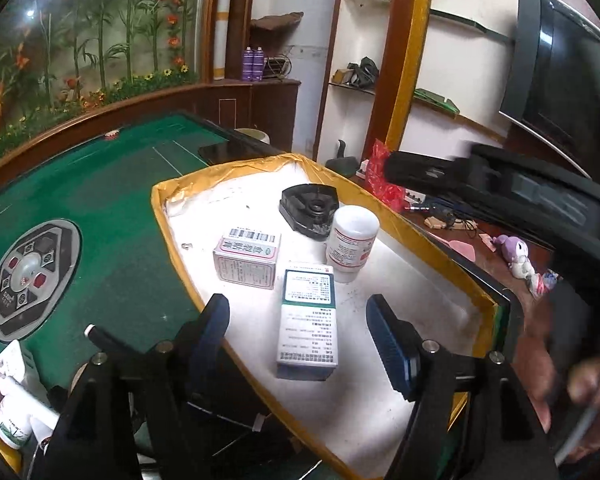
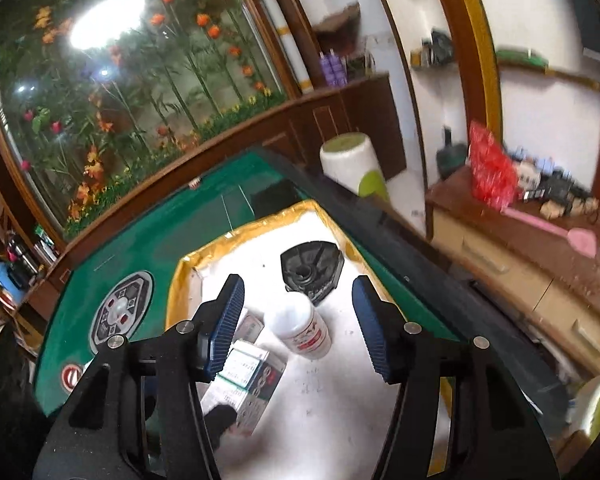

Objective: Organize rigid objects
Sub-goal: 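Withdraw both tools from the board toward the black markers, then grasp a black marker with the right tool while the left grasps another marker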

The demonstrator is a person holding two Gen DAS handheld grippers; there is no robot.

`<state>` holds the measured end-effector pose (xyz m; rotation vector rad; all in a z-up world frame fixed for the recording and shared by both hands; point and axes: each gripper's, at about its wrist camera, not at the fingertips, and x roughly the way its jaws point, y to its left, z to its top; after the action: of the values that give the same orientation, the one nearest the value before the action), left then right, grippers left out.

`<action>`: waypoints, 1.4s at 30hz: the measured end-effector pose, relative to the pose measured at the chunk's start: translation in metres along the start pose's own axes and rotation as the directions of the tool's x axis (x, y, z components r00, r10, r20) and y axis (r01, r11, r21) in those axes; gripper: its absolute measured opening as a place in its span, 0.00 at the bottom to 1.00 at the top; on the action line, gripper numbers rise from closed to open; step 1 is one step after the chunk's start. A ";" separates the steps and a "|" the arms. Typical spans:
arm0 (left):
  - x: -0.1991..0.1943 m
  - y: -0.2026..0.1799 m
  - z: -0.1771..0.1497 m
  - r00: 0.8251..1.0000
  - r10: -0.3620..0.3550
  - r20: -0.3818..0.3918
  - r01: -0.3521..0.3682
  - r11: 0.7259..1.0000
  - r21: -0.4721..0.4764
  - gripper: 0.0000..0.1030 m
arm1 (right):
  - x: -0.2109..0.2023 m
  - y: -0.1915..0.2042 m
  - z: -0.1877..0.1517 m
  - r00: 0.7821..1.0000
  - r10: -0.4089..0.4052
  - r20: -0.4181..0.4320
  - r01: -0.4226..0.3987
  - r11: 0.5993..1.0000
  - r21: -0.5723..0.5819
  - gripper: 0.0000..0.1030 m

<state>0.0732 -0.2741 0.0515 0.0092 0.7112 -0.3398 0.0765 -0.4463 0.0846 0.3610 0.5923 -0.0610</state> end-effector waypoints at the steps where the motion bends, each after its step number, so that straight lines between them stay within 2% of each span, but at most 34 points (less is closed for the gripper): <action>1: -0.003 0.001 0.001 1.000 0.003 0.003 -0.003 1.000 -0.002 0.70 | -0.007 0.005 -0.002 1.000 0.014 0.005 -0.014 1.000 -0.022 0.55; 9: -0.042 0.021 -0.002 0.999 0.035 -0.017 -0.036 0.998 -0.042 0.69 | -0.052 0.031 -0.016 0.995 0.102 0.002 -0.102 0.990 -0.101 0.55; 11: -0.053 0.030 -0.008 0.998 0.055 -0.023 -0.056 0.998 -0.037 0.69 | -0.056 0.038 -0.019 0.985 0.170 -0.027 -0.172 0.978 -0.117 0.55; 14: -0.079 0.052 -0.021 0.998 0.056 -0.032 -0.057 0.998 -0.037 0.69 | -0.057 0.056 -0.028 0.980 0.189 -0.057 -0.196 0.968 -0.159 0.55; 17: -0.104 0.086 -0.038 0.995 0.096 -0.027 -0.098 0.993 -0.066 0.69 | -0.050 0.078 -0.041 0.966 0.227 -0.123 -0.249 0.945 -0.214 0.55; 19: -0.116 0.108 -0.051 0.993 0.111 -0.046 -0.115 0.990 -0.087 0.69 | -0.043 0.091 -0.050 0.951 0.255 -0.176 -0.291 0.929 -0.227 0.55; 22: -0.132 0.144 -0.078 0.981 0.172 -0.092 -0.183 0.975 -0.127 0.69 | -0.034 0.108 -0.064 0.934 0.280 -0.224 -0.331 0.911 -0.244 0.55; 26: -0.129 0.177 -0.112 0.969 0.153 -0.193 -0.194 0.957 -0.218 0.69 | -0.014 0.123 -0.075 0.915 0.282 -0.290 -0.359 0.896 -0.262 0.55; 28: -0.120 0.184 -0.123 0.959 0.152 -0.240 -0.211 0.947 -0.242 0.69 | 0.001 0.130 -0.081 0.887 0.293 -0.356 -0.393 0.885 -0.251 0.55; 29: -0.117 0.185 -0.124 0.955 0.163 -0.249 -0.224 0.944 -0.243 0.69 | 0.008 0.131 -0.084 0.879 0.291 -0.377 -0.400 0.882 -0.251 0.55; 31: -0.112 0.187 -0.124 0.950 0.172 -0.260 -0.239 0.938 -0.250 0.69 | 0.018 0.134 -0.087 0.878 0.270 -0.395 -0.388 0.885 -0.258 0.55; 35: -0.097 0.186 -0.118 0.941 0.200 -0.275 -0.265 0.937 -0.225 0.69 | 0.038 0.135 -0.091 0.852 0.242 -0.464 -0.382 0.893 -0.237 0.55; 37: -0.088 0.183 -0.115 0.939 0.200 -0.281 -0.260 0.946 -0.196 0.69 | 0.045 0.137 -0.100 0.825 0.238 -0.513 -0.395 0.892 -0.220 0.55; 39: -0.085 0.180 -0.114 0.932 0.222 -0.287 -0.278 0.946 -0.169 0.67 | 0.041 0.146 -0.110 0.838 0.189 -0.512 -0.375 0.880 -0.290 0.57; 40: -0.083 0.173 -0.114 0.926 0.238 -0.292 -0.285 0.949 -0.130 0.63 | 0.037 0.150 -0.114 0.829 0.184 -0.527 -0.387 0.870 -0.305 0.56; 41: -0.086 0.170 -0.115 0.930 0.231 -0.287 -0.272 0.956 -0.113 0.52 | 0.028 0.157 -0.121 0.801 0.215 -0.559 -0.440 0.844 -0.307 0.56; 42: -0.089 0.170 -0.116 0.932 0.222 -0.287 -0.261 0.959 -0.106 0.45 | 0.023 0.161 -0.126 0.769 0.247 -0.590 -0.488 0.823 -0.291 0.56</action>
<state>-0.0115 -0.0722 0.0027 0.0085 0.9963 -0.0481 0.0533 -0.2502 0.0257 0.0470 1.0510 0.5817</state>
